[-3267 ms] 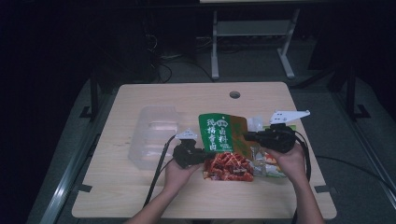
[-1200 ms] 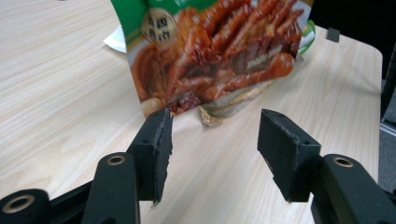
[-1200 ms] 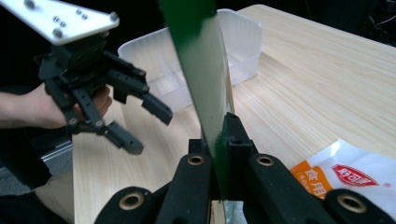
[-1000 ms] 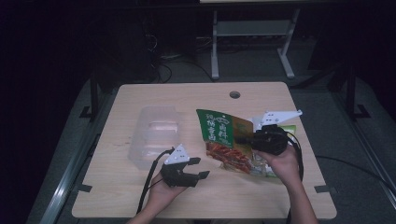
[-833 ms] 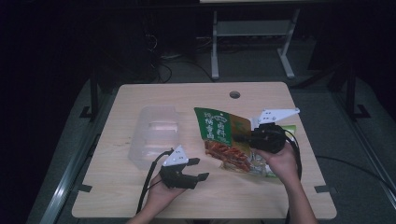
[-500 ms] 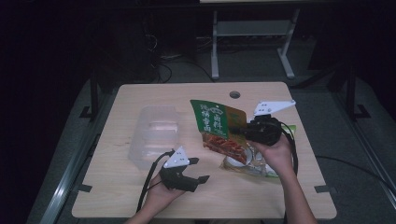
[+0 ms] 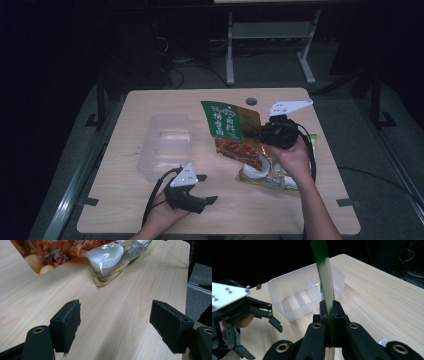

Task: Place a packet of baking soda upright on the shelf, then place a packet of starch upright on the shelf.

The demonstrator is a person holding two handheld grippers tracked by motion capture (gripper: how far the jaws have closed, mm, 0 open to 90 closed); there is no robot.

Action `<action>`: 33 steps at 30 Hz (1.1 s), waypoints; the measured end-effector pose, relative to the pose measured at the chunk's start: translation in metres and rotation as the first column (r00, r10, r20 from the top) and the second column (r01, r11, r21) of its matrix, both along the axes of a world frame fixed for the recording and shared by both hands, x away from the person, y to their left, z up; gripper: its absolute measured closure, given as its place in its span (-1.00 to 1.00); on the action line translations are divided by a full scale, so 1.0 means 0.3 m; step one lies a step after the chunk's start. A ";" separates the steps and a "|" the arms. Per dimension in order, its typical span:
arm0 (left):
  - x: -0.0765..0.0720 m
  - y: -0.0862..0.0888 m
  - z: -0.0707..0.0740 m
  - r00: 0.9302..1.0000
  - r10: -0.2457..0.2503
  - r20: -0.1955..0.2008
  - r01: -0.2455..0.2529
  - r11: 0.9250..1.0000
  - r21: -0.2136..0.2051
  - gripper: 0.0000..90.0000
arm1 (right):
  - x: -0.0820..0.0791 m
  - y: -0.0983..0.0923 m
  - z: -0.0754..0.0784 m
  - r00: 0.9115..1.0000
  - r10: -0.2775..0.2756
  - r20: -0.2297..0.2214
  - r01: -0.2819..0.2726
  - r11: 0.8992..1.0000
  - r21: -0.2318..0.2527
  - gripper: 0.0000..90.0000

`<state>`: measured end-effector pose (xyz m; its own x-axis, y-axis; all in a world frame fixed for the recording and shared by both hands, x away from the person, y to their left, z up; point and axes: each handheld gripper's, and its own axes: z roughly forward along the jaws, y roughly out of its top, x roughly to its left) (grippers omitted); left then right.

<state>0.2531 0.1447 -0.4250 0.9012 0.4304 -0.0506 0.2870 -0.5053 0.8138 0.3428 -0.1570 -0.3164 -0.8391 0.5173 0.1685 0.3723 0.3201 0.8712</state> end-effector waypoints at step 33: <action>0.014 0.006 -0.020 1.000 -0.003 0.001 0.003 1.000 -0.016 -0.48 | 0.153 0.177 0.105 1.000 0.023 -0.003 -0.023 0.999 -0.036 0.99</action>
<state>0.2574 0.1465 -0.4311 0.9027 0.4265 -0.0569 0.2848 -0.4931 0.8220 0.3887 -0.1040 -0.2849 -0.8505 0.5033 0.1524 0.3669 0.3602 0.8577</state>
